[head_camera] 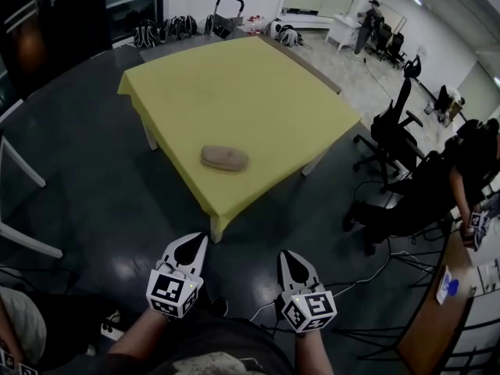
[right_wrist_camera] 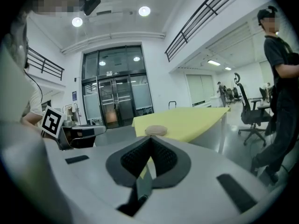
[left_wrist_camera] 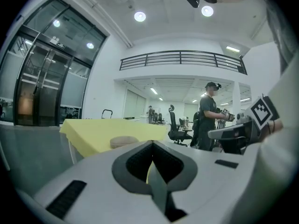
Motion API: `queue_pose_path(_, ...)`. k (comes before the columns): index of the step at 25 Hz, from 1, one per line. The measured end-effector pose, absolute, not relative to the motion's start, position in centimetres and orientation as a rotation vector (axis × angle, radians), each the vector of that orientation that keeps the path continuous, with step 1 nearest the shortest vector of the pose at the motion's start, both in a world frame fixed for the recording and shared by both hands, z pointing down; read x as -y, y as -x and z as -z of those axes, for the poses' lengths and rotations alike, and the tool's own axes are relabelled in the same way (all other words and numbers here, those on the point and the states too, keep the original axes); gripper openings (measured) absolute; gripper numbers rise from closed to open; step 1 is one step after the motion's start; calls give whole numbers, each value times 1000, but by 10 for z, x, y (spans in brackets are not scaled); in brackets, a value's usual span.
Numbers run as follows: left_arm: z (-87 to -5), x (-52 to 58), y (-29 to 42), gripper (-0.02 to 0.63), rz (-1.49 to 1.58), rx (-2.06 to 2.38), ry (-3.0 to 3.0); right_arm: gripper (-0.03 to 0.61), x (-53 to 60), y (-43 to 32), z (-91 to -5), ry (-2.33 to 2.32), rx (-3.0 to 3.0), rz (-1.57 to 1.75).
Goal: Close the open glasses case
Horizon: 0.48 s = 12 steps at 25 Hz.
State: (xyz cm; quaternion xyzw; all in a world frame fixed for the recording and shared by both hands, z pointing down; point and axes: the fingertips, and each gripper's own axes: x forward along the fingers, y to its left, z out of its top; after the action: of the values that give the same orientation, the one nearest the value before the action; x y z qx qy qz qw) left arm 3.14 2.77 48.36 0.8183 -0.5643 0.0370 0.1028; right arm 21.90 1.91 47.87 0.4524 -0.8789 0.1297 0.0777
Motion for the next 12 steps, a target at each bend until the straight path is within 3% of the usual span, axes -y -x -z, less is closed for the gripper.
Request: queue_pose_path(12, -482, -41, -19, 9, -94, 1706, -2386, -12, -27, -211, -482, -1327, 2634, -388)
